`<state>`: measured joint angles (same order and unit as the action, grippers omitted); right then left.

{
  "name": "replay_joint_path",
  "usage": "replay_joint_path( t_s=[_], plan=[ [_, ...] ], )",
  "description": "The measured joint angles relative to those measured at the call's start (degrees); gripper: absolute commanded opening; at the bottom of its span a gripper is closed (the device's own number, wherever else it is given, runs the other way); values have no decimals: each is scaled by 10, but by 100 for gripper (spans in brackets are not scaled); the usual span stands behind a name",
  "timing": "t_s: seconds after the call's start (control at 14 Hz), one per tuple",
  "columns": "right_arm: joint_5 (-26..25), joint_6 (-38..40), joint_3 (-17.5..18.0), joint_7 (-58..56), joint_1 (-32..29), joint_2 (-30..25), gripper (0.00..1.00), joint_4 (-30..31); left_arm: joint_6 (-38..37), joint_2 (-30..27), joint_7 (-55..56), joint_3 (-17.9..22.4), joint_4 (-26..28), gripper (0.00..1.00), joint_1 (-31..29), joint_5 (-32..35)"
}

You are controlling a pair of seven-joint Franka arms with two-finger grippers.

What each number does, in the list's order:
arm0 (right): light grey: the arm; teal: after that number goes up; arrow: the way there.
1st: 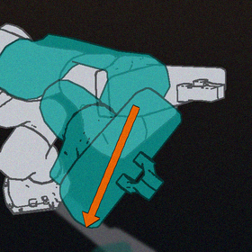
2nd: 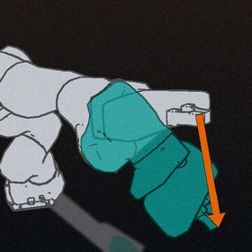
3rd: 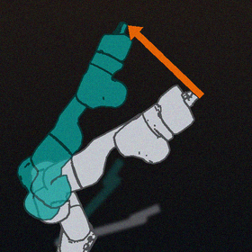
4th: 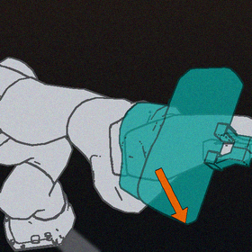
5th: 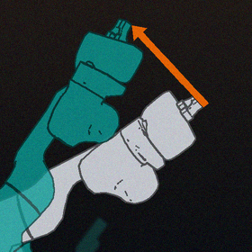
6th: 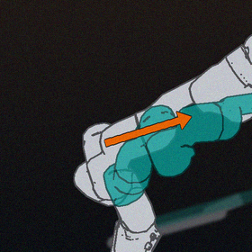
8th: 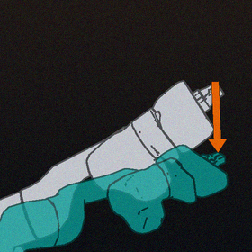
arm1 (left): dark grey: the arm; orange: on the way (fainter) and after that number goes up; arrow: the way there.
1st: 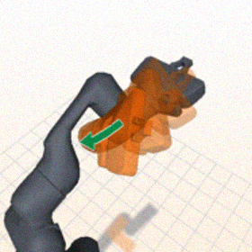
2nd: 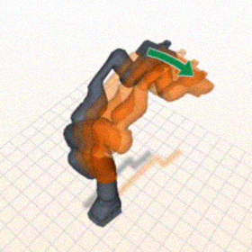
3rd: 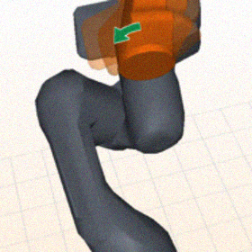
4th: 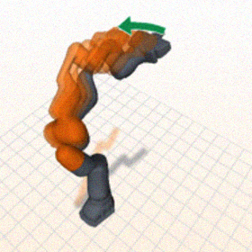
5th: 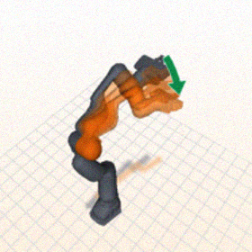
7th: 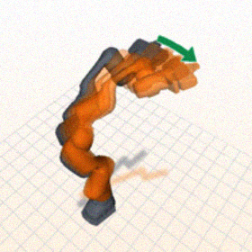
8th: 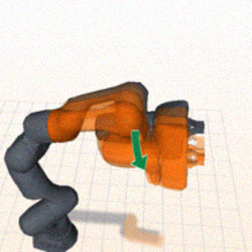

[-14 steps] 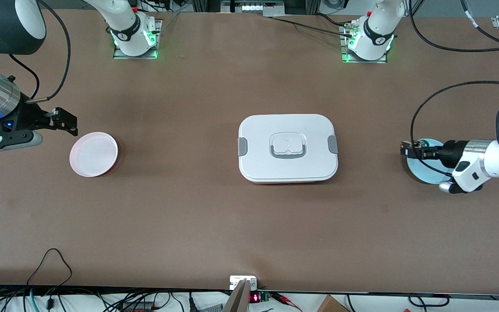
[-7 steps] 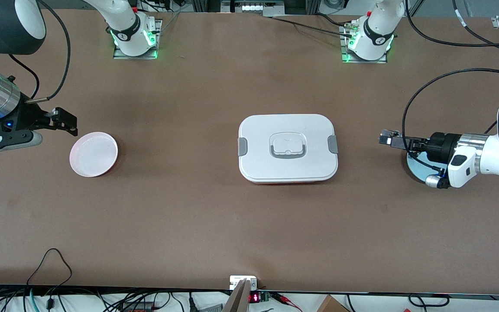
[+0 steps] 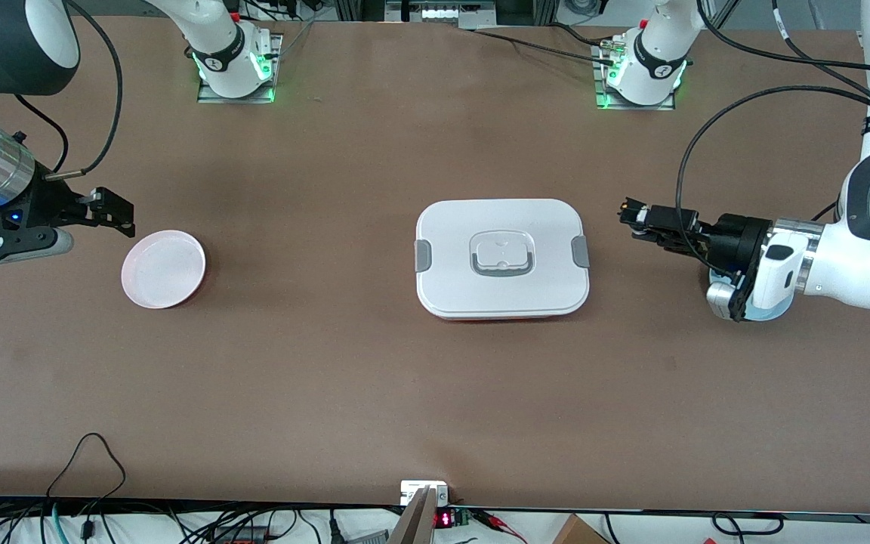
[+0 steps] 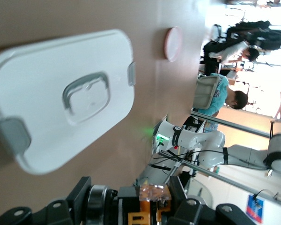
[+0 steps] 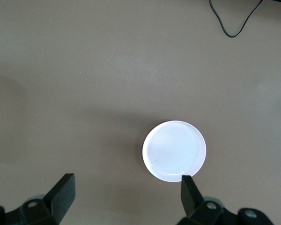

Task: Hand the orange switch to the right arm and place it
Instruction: 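Lift the orange switch with the left gripper and carry it over the box, then reach the right gripper toward the orange switch held by the left gripper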

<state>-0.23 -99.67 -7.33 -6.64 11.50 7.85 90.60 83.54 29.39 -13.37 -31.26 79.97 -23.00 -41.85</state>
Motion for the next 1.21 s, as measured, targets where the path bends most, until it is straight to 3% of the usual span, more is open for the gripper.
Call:
replay_joint_path(
  t_s=[0.43, 0.71, 1.0, 1.07, 1.21],
  plan=[
    [5, 0, -3, 0, -3, 1, 100, 0, 142, -6, -212, -113, -2, 1, 2, -27],
    [21, 2, -4, -1, -3, -1, 100, 0, 201, -6, -432, -126, 38, 0, 10, -75],
    [25, 30, -2, -59, -1, 17, 100, 2, 244, -5, -516, -141, 59, 0, 4, -88],
    [41, 44, -2, -68, -1, 21, 100, 2, 267, -6, -517, -157, 61, 0, 1, -94],
    [121, 58, -2, -74, 0, 23, 100, 2, 310, -9, -517, -184, 71, 0, -3, -118]
  ],
)
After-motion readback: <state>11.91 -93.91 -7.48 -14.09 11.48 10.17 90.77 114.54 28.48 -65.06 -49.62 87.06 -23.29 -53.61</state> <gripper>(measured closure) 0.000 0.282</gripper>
